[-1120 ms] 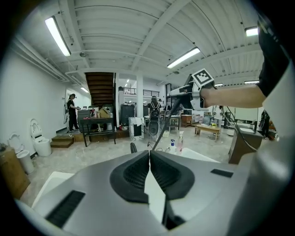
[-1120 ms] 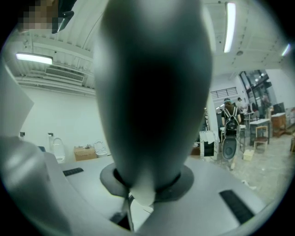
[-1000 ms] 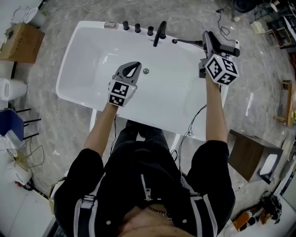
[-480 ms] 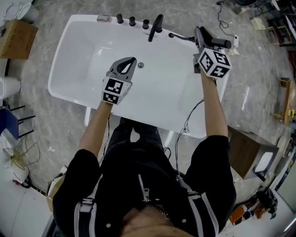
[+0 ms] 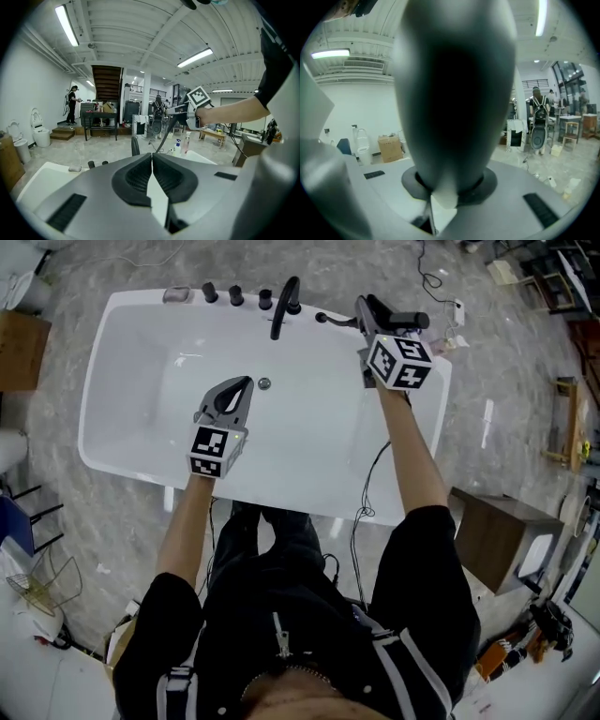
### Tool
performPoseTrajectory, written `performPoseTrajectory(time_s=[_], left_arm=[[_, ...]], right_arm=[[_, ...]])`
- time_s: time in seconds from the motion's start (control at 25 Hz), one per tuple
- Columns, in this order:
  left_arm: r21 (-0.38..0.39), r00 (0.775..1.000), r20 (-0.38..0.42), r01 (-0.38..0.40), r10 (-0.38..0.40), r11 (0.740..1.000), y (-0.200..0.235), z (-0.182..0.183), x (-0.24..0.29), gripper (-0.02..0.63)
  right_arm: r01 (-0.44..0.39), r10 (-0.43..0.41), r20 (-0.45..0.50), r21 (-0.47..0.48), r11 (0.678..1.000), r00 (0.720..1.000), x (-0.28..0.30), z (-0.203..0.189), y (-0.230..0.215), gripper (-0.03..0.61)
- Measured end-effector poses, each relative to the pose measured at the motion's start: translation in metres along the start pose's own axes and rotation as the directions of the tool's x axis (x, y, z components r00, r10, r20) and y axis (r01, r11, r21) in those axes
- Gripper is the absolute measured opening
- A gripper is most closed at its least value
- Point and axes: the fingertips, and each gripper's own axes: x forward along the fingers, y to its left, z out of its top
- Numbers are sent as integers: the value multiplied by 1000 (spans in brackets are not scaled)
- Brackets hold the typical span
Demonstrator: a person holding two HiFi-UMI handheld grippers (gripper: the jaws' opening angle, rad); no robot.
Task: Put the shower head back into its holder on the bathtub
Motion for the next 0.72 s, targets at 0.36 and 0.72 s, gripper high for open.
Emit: performPoseTrajectory(time_s=[0.36, 0.72], left_arm=[[18, 999, -51, 20, -20, 1000, 2, -13, 22, 28], [46, 998, -43, 41, -39, 998, 1, -33, 39, 28]], right_arm=[[23, -22, -9, 43, 999, 1000, 25, -28, -24, 83], [-19, 20, -50, 28, 999, 999, 67, -67, -34, 83]])
